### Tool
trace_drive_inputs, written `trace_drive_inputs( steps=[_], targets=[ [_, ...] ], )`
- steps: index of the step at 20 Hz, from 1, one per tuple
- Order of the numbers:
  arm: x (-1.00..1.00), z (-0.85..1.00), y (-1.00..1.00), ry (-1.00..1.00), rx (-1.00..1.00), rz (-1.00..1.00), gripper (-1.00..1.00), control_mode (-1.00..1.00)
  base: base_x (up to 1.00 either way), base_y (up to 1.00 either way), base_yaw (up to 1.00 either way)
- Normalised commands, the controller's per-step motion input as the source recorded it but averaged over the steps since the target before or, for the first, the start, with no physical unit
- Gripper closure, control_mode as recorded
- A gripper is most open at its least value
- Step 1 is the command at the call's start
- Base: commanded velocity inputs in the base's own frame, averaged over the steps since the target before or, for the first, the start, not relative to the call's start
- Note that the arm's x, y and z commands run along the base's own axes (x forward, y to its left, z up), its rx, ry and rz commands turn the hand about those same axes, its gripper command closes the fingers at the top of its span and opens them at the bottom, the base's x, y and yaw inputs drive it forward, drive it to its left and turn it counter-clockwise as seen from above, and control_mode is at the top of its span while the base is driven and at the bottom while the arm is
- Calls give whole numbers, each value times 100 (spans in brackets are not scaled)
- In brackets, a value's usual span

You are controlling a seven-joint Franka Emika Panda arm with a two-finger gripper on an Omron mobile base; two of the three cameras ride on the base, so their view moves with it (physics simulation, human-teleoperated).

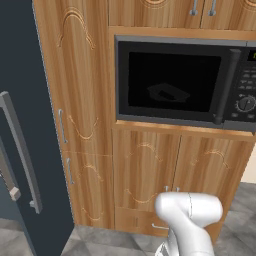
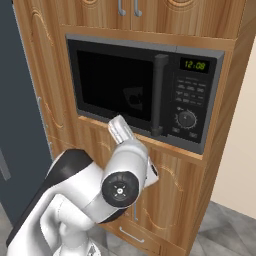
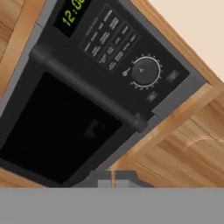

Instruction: Place the tupperware containing the fish and sweet potato meal in the microwave. Close the microwave door and press the start button to reheat the meal.

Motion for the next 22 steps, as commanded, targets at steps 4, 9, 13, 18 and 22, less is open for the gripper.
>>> trace_drive_inputs(
  steps=[4,9,13,18,22],
  targets=[
    [26,0,-11,3,31,-5,100,-100,0,0,0],
    [7,0,-16,0,28,3,100,-100,0,0,0],
    [19,-1,-3,0,14,4,100,-100,0,0,0],
    [38,-8,0,5,9,4,100,-100,0,0,0],
    [37,-22,-4,5,8,2,100,-100,0,0,0]
  ],
)
